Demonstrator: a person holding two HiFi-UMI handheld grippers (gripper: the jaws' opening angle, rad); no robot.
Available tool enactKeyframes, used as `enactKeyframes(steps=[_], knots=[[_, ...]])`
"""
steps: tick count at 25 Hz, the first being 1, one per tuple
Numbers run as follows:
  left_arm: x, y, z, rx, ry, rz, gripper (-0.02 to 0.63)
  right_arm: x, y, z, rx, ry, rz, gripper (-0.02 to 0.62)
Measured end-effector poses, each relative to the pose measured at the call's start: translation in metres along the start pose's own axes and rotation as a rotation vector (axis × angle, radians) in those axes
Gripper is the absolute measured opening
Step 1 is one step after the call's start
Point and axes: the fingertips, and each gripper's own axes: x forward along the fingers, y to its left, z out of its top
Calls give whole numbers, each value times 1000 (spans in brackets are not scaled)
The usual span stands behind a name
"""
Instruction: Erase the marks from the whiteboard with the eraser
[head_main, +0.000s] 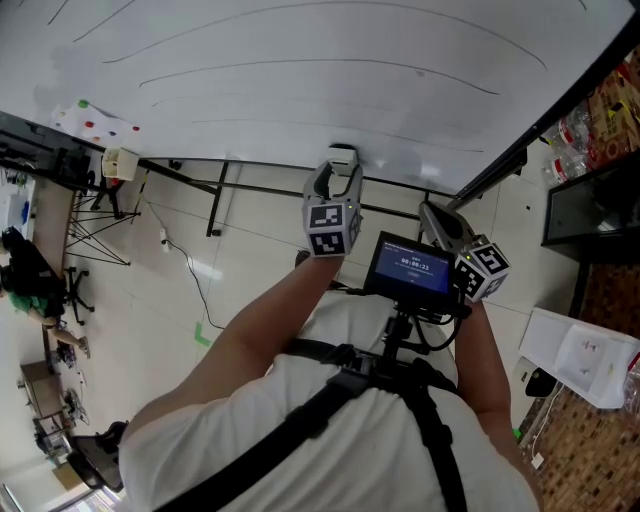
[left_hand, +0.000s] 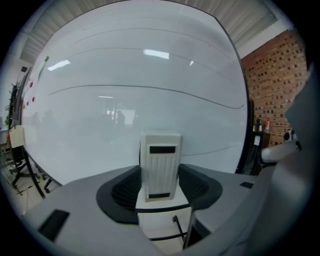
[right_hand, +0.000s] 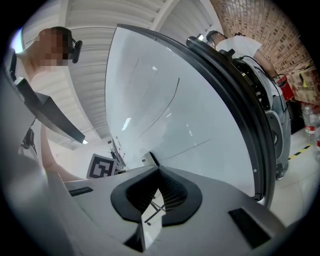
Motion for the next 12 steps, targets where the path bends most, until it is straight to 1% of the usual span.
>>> enactKeyframes(steps=[3, 5, 7, 9, 12], knots=[[4, -38, -2, 67, -4, -119, 265, -4, -3, 1, -9, 5, -2, 15], [6, -47, -4, 79, -8, -160, 265, -6, -7, 0, -7, 4, -1, 15], [6, -45, -5, 88, -11, -181, 265, -10, -7, 3, -6, -4, -6, 15], [5, -30, -3, 102, -9, -169, 265, -10, -6, 7, -6, -7, -14, 15], [-2, 30, 1, 95, -3, -73, 264, -1, 1, 5, -8, -4, -22, 15]])
